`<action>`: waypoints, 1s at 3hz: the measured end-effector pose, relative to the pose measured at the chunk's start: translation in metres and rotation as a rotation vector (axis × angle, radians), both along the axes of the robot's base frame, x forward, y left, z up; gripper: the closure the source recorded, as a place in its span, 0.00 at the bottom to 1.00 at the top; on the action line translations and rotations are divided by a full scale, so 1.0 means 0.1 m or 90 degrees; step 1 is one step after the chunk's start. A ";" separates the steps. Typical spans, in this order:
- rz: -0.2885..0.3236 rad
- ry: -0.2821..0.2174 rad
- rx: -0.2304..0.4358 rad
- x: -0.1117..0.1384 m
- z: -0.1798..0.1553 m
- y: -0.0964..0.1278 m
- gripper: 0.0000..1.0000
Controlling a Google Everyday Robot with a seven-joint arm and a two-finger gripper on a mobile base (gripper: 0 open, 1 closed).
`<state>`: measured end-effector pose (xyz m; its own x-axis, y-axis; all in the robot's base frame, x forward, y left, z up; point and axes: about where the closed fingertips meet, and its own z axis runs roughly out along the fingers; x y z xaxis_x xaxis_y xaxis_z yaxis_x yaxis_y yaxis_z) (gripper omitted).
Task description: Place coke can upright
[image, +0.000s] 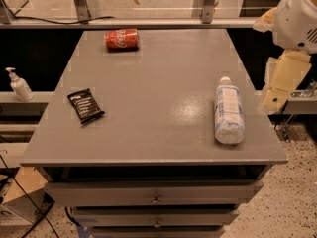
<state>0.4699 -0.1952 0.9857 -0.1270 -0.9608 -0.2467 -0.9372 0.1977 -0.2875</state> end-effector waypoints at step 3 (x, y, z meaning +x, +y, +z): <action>0.168 0.016 -0.126 0.43 -0.18 0.72 0.00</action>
Offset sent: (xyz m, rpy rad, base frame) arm 0.0427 0.0735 -0.0214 -0.2518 0.0516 0.2934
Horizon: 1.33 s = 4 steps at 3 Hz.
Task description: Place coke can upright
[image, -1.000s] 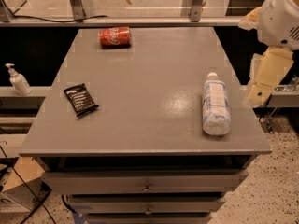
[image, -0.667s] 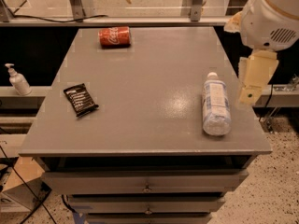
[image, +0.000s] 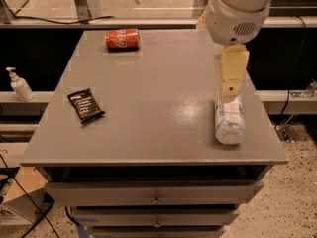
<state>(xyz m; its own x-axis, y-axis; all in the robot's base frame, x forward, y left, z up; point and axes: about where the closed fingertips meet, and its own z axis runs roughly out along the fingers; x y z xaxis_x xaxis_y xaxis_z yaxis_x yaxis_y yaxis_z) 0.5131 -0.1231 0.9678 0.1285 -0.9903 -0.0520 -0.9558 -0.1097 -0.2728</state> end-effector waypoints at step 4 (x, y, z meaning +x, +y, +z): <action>0.135 -0.008 0.007 0.65 -0.11 1.02 0.00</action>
Offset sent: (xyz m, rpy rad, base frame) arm 0.0616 0.1010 -0.0210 -0.0139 0.0526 0.2539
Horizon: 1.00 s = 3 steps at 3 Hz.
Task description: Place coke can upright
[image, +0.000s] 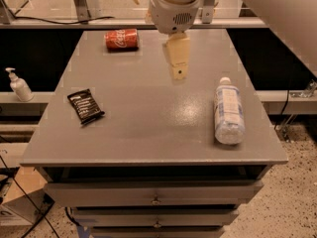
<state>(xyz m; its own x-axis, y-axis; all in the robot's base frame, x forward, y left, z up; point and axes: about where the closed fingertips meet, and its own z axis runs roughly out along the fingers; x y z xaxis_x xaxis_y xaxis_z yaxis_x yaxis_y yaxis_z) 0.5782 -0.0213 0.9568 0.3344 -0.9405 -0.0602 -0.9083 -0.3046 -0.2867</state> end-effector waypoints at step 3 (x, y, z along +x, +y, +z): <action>0.039 -0.019 0.050 0.57 -0.12 0.38 0.00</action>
Offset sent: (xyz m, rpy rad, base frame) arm 0.0560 0.0421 -0.0076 0.1120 -0.0424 0.0674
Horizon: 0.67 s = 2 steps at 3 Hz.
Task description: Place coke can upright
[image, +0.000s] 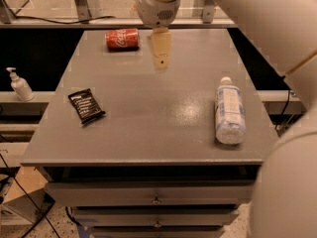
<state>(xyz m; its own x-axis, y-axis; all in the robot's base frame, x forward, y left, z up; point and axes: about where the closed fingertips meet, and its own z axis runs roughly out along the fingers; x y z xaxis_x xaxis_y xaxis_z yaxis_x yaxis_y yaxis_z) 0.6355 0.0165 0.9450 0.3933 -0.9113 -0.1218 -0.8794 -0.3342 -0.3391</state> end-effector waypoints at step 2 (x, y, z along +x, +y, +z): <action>0.039 0.000 0.035 0.91 -0.29 0.42 0.00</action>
Offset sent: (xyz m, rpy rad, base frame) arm 0.1055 0.0381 -0.0266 0.0346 0.0296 0.0731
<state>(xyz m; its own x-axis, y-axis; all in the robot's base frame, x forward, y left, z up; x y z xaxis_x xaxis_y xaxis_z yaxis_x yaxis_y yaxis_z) 0.7261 0.0583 0.9158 0.4484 -0.8773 -0.1711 -0.8578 -0.3685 -0.3583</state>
